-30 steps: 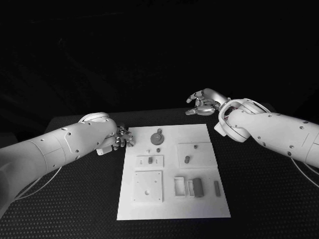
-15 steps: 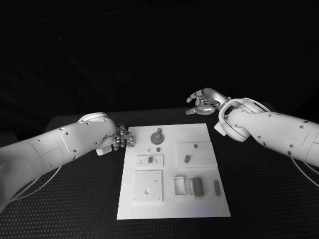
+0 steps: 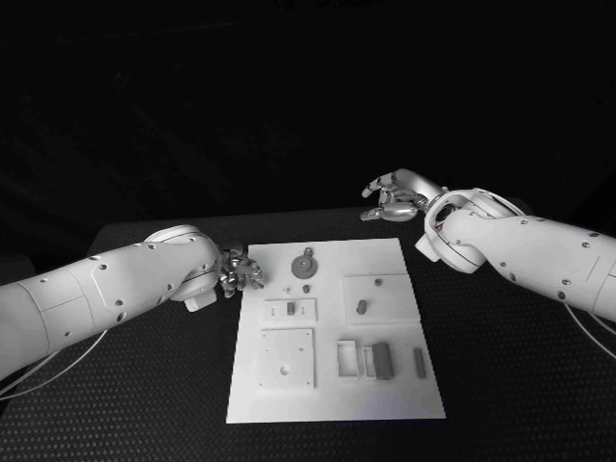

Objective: Assemble the parts on the task board

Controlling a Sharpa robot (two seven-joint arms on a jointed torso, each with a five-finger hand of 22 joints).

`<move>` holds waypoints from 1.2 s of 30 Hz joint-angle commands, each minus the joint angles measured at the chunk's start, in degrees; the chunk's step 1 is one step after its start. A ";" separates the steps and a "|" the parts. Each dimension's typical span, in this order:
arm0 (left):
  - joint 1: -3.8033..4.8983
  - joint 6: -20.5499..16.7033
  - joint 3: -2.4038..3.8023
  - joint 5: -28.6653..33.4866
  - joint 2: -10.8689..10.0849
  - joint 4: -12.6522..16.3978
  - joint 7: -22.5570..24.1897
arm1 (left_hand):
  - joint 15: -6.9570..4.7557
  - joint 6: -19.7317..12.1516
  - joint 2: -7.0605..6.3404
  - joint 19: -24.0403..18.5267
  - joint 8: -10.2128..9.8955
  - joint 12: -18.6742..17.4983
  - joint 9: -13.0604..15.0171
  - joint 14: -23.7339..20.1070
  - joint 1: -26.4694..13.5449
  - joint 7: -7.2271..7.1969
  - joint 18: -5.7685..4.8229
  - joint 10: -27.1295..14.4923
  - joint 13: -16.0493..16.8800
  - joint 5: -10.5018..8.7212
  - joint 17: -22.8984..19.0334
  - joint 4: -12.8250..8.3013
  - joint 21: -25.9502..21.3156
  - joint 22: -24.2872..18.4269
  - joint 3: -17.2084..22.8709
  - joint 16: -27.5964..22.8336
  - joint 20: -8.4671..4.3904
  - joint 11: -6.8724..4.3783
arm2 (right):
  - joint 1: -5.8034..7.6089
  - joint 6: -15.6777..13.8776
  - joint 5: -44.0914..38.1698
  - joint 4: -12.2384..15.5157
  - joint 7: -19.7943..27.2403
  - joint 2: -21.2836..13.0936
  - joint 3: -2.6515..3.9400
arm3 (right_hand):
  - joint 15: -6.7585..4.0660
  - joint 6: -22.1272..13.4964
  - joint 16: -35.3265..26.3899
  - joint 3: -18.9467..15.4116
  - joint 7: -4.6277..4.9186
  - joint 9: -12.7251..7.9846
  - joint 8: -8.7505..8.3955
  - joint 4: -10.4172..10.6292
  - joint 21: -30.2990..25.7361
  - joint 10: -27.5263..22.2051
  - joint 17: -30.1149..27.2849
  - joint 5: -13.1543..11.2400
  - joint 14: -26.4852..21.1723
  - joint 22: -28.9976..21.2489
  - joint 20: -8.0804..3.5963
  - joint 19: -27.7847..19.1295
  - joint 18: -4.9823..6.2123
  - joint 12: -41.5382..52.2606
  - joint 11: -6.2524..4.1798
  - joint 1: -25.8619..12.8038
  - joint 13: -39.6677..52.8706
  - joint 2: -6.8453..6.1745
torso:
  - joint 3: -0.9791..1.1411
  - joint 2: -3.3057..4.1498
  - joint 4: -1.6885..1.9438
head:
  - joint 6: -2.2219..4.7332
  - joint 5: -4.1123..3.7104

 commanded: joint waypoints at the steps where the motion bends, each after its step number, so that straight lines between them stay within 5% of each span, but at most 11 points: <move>1: 0.03 -4.39 0.02 0.81 -0.87 2.66 -0.41 | -0.05 0.74 0.77 0.60 1.24 0.14 1.16 0.44 1.63 0.23 0.71 0.58 -0.08 0.17 -0.08 -0.16 0.26 1.21 0.34 0.24 -0.11 -0.05 | -0.02 0.69 -0.17 0.12 0.50 -0.03 0.03 | -0.19 0.48 0.33 0.01 0.93 -0.09 0.16 -0.30 -0.27 -7.94 -0.09 0.15 -0.33 0.05 0.28 0.05 0.90 0.39 0.32 -0.02 -0.10 0.44 | 0.02 0.04 0.03 | -0.10 0.15; 10: -0.47 -7.94 -0.13 -1.74 -3.60 8.96 -1.16 | -0.14 0.82 0.65 0.83 1.38 0.14 1.17 0.69 1.86 0.15 0.74 0.84 -0.16 0.17 -0.15 -0.25 0.35 1.19 0.55 0.28 -0.18 -0.14 | -0.02 0.79 -0.14 0.19 0.46 -0.33 0.03 | -0.19 0.47 0.34 -0.02 0.93 -0.12 0.18 -0.26 -0.28 -7.95 -0.12 0.14 -0.35 0.05 0.29 0.04 0.90 0.41 0.33 -0.09 -0.13 0.44 | 0.00 0.08 -0.09 | -0.29 0.33; 15: -1.61 -8.26 -0.20 -2.36 -4.69 11.50 -2.07 | -0.21 0.84 0.52 1.02 1.43 0.16 1.14 0.89 1.94 0.11 0.76 1.04 -0.19 0.17 -0.19 -0.28 0.44 1.19 0.62 0.33 -0.23 -0.18 | -0.02 0.80 -0.12 0.30 0.47 -0.35 0.03 | -0.19 0.48 0.35 -0.02 0.93 -0.13 0.19 -0.24 -0.28 -7.95 -0.14 0.15 -0.36 0.06 0.30 0.04 0.90 0.43 0.33 -0.11 -0.15 0.45 | 0.01 0.07 -0.09 | -0.51 0.45; 36: -2.99 -4.42 -0.74 -4.28 -3.68 11.21 -3.23 | -0.27 0.68 0.40 1.11 1.37 0.10 1.03 0.98 1.78 0.16 0.72 1.14 -0.26 0.17 -0.29 -0.11 0.46 1.17 0.62 0.28 -0.23 -0.14 | -0.02 1.22 -0.01 0.26 0.51 -0.42 0.03 | -0.19 0.47 0.39 -0.02 0.93 -0.18 0.22 -0.22 -0.29 -7.97 -0.20 0.15 -0.38 0.07 0.31 0.04 0.90 0.48 0.32 -0.14 -0.23 0.49 | 0.02 0.10 -0.21 | -1.03 0.21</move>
